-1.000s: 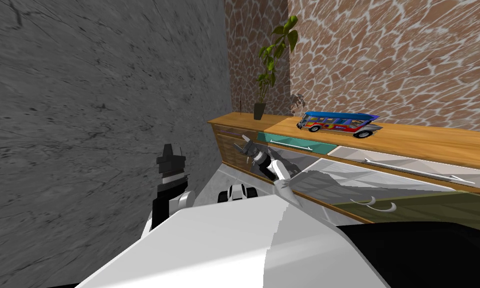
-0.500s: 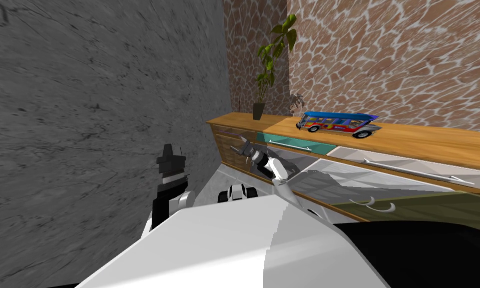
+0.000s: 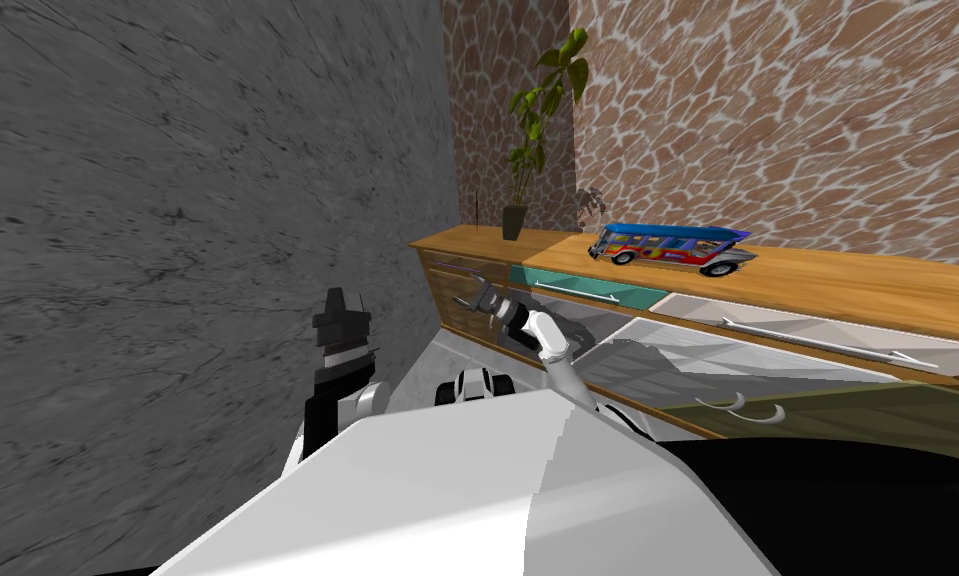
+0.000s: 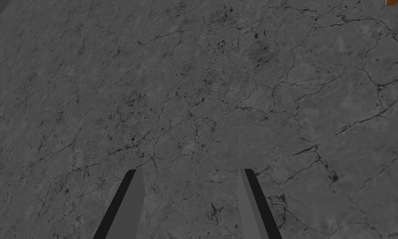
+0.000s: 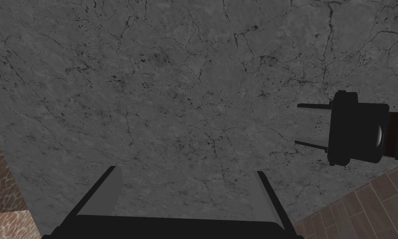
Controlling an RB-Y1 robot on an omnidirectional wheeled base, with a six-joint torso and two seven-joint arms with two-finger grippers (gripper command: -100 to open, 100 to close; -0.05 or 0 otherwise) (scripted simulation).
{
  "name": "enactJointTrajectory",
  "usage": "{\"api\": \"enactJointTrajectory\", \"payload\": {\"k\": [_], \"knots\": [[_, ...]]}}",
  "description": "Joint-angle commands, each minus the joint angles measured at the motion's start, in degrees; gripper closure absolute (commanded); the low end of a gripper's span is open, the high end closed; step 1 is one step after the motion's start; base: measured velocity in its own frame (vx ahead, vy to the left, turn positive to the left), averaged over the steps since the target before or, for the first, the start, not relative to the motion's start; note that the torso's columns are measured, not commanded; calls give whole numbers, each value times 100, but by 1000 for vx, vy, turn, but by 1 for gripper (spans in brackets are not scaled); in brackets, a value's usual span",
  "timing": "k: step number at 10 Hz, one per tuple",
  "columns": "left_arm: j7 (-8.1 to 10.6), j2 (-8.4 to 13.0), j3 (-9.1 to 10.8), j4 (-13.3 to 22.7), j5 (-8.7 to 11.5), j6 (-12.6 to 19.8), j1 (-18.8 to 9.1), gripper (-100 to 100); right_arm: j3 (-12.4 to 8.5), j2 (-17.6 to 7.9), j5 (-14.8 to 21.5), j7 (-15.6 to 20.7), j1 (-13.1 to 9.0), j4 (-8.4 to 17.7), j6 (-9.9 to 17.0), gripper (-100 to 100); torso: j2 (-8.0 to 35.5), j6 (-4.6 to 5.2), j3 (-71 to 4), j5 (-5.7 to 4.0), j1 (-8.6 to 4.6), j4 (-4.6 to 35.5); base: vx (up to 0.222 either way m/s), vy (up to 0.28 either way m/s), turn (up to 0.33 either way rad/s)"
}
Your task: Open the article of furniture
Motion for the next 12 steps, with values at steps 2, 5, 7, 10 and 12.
{"api": "enactJointTrajectory", "payload": {"k": [2, 5, 7, 10, 12], "knots": [[0, 0, 0, 0, 0, 0, 0, 0, 106, -22, 638, -17, -289, 181, -85, -100, 0, 0, 0, 1, 2, 0, 12, -22, -21], [0, 0, 0, 0, 0, 0, 0, 0, 215, -35, 1119, -39, -535, 330, -153, -100, 0, 0, 0, 1, 1, 0, 11, -20, -15], [0, 0, 0, 0, 0, 0, 0, 0, 328, -51, 1418, -65, -786, 482, -221, -100, 2, 0, 1, 1, 4, 1, 11, -17, -14], [0, 0, 0, 0, 0, 0, 0, 0, 445, -69, 1865, -95, -1039, 636, -289, -100, 4, 0, 2, 1, 3, 1, 11, -19, -18], [0, 0, 0, 0, 0, 0, 0, 0, 445, -69, 2100, -95, -1039, 636, -289, -100, 1, 0, 0, 0, 1, 0, 10, -16, -5]]}}
